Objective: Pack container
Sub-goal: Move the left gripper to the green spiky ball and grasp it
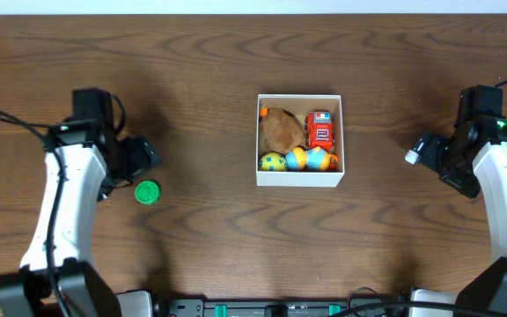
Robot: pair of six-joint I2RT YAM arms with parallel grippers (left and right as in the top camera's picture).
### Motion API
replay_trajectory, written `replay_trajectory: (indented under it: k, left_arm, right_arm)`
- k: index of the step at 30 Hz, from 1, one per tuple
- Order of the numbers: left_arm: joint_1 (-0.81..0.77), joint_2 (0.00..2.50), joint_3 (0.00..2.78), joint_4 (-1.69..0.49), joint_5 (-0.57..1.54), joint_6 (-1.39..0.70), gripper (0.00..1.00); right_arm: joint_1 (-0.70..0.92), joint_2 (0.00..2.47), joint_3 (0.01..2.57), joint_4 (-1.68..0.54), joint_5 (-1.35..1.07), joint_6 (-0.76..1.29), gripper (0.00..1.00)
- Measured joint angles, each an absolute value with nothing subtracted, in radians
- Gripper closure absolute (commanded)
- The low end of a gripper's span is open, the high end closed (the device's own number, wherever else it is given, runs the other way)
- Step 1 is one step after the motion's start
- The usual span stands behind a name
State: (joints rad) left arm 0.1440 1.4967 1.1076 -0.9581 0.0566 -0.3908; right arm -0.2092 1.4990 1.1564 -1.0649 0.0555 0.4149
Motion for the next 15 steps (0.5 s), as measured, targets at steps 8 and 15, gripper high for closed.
replay_trajectory:
  k: [8,15]
  left_arm:
    - [0.144,1.625,1.021,-0.855,0.076,-0.393,0.02]
    - [0.144,1.744,1.021,-0.827,0.077,-0.393,0.02]
  right_arm:
    - [-0.209,1.499,1.156,-1.065,0.055,0.412,0.01]
    - [-0.209,1.499,1.156,-1.065,0.052,0.412,0.01]
